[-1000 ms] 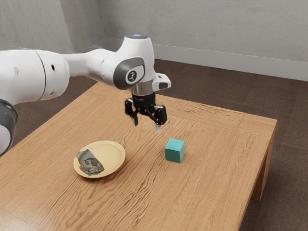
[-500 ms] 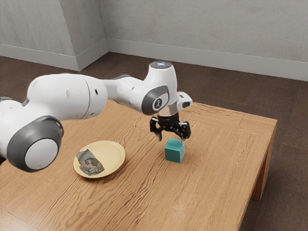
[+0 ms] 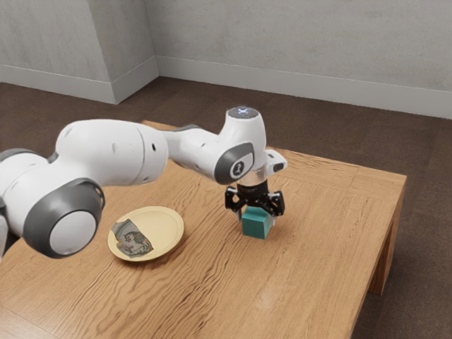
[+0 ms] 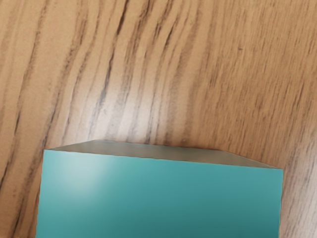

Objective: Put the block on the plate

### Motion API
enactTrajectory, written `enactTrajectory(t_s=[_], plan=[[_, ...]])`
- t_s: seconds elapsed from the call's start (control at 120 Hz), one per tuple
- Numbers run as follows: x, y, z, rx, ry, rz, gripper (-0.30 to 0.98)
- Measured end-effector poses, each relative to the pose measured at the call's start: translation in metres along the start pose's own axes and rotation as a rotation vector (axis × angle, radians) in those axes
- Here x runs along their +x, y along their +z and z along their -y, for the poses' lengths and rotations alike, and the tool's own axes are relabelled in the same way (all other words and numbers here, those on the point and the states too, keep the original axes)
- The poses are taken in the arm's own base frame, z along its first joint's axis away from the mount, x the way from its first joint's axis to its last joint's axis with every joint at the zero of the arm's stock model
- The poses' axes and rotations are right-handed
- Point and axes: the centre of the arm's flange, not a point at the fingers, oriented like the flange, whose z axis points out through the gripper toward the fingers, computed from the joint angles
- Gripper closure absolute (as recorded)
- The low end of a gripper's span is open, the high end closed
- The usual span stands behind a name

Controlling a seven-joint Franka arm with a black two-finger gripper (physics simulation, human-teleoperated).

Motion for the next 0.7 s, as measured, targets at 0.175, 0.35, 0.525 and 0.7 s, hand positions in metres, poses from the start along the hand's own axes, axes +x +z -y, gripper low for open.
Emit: enactTrajectory(t_s=[0.175,0.35,0.525,0.7], plan=[[0.0,0.002,0.0,0.001,-0.02,0.0,0.03],[0.0,0.0,0.001,0.006,-0.026,-0.007,0.23],[0.0,-0.002,0.0,0.008,-0.031,-0.011,0.28],[0.002,-0.03,0.004,-0.001,-0.043,-0.041,0.35]])
